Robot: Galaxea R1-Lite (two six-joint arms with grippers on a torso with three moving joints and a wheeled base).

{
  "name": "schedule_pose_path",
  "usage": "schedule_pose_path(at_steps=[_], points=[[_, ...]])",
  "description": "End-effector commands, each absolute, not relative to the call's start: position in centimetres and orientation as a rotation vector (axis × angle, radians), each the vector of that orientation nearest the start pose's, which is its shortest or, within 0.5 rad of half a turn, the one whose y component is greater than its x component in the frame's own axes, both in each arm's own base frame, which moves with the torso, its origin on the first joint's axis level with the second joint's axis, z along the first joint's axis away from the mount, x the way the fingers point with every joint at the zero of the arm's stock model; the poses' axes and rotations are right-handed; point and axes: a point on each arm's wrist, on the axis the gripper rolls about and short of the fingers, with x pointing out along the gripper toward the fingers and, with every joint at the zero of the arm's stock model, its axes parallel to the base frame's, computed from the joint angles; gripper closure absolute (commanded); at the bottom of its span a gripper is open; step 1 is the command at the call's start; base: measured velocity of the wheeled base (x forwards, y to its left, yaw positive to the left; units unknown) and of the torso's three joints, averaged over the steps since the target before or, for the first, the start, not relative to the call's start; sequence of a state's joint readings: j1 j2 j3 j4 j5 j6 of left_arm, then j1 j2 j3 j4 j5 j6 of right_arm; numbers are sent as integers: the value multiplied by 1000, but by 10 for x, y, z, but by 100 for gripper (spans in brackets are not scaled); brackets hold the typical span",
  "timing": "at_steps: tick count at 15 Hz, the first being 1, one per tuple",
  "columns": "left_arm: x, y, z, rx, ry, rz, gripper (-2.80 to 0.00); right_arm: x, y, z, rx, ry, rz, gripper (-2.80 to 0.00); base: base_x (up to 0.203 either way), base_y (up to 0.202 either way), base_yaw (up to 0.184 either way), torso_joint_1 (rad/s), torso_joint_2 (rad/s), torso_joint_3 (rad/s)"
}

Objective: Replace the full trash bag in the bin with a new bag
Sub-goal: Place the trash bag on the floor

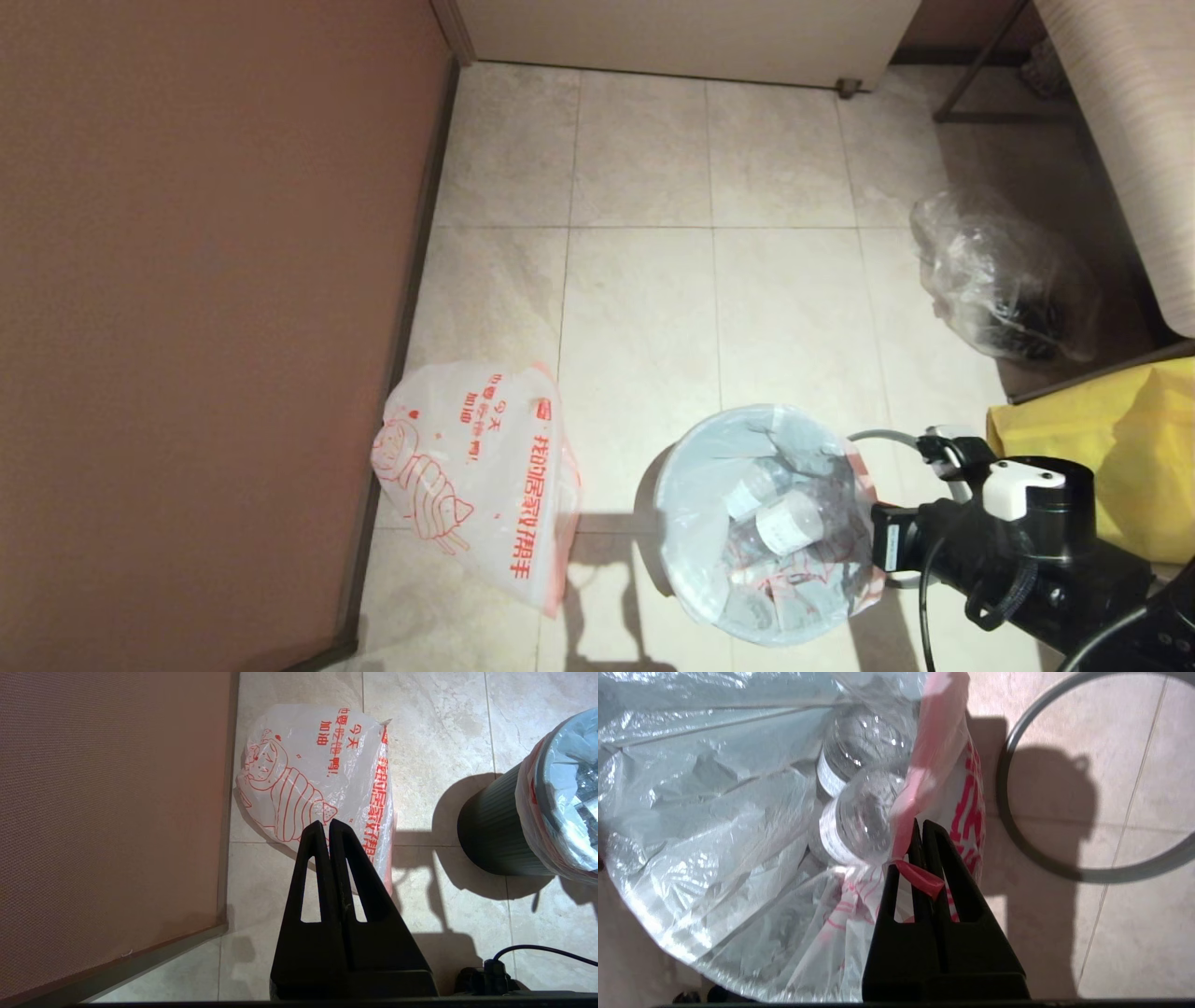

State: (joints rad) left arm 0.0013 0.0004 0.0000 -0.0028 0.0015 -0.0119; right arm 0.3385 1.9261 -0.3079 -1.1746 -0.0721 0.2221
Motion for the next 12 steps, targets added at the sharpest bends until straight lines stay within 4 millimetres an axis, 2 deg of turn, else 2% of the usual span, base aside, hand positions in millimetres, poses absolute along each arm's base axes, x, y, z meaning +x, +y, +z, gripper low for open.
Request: schedule_pose_path(at_steps=[1, 3, 6, 8, 12], points=[[-23, 0, 76, -12, -3, 3, 0, 257, 92, 45, 104, 457, 221, 0, 0, 0, 0, 0, 0, 0], [-23, 0, 76, -12, -3, 3, 0, 266, 109, 34, 34, 465, 269, 0, 0, 0, 0, 0, 0, 0], [-23, 0, 76, -12, -3, 3, 0, 284, 132, 5, -58, 505, 307, 0, 0, 0, 0, 0, 0, 0], [-23, 0, 76, -12, -3, 3, 0, 288, 141, -2, -94, 504, 328, 0, 0, 0, 0, 0, 0, 0], [-23, 0, 76, -12, -3, 3, 0, 266, 131, 42, -67, 412, 335, 0, 0, 0, 0, 0, 0, 0]])
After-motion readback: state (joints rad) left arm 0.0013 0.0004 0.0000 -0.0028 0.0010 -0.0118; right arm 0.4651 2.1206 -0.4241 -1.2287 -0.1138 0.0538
